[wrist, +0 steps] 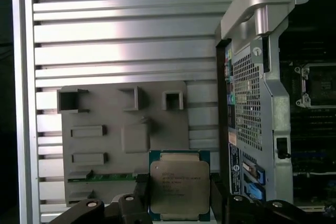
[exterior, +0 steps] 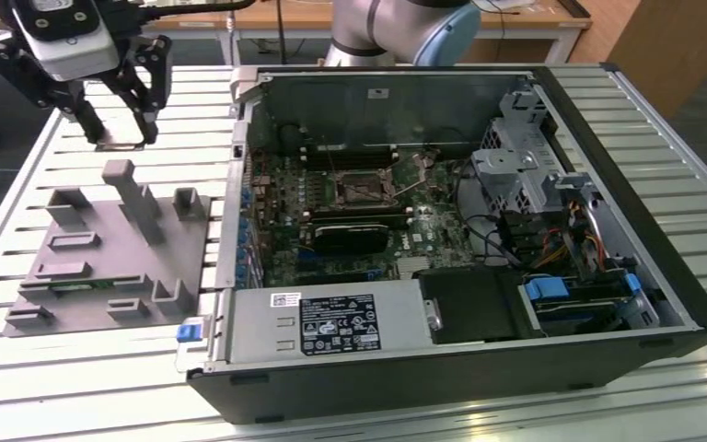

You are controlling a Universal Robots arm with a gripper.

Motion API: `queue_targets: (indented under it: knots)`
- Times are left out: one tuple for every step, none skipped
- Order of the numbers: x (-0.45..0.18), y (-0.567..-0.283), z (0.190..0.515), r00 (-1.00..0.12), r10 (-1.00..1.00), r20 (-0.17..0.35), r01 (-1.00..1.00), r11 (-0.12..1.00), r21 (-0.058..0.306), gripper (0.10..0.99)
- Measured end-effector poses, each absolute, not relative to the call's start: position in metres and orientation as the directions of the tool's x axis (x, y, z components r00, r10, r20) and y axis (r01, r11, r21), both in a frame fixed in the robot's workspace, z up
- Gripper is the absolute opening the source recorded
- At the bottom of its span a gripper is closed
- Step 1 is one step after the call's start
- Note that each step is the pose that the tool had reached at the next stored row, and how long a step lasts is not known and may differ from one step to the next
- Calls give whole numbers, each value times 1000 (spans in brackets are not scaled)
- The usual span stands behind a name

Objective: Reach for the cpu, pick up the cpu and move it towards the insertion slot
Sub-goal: 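Pick up the cpu and move it towards the insertion slot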

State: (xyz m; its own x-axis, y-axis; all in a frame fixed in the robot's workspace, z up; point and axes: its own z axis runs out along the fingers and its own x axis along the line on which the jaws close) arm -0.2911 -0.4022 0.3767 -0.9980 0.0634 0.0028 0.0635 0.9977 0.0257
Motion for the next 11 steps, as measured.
queue_targets:
  knots:
    - [-288, -402, 377, -998, 64, 3, 64, 998, 26, 545]
    - [-284, -402, 376, -998, 64, 3, 64, 998, 26, 545]
    - [-281, -402, 376, -998, 64, 3, 64, 998, 26, 545]
    - [-277, -402, 376, -998, 64, 3, 64, 998, 26, 545]
    - [-274, -402, 376, -998, 64, 3, 64, 998, 26, 545]
    - [-270, -402, 376, -998, 64, 3, 64, 998, 26, 545]
    - [-267, -402, 376, -998, 64, 3, 64, 998, 26, 545]
    - [-263, -402, 376, -998, 65, 3, 65, 998, 26, 545]
    - [-259, -402, 376, -998, 65, 3, 65, 998, 26, 545]
    - [-255, -402, 376, -998, 65, 3, 65, 998, 26, 545]
    - [-252, -402, 376, -998, 65, 3, 65, 998, 26, 545]
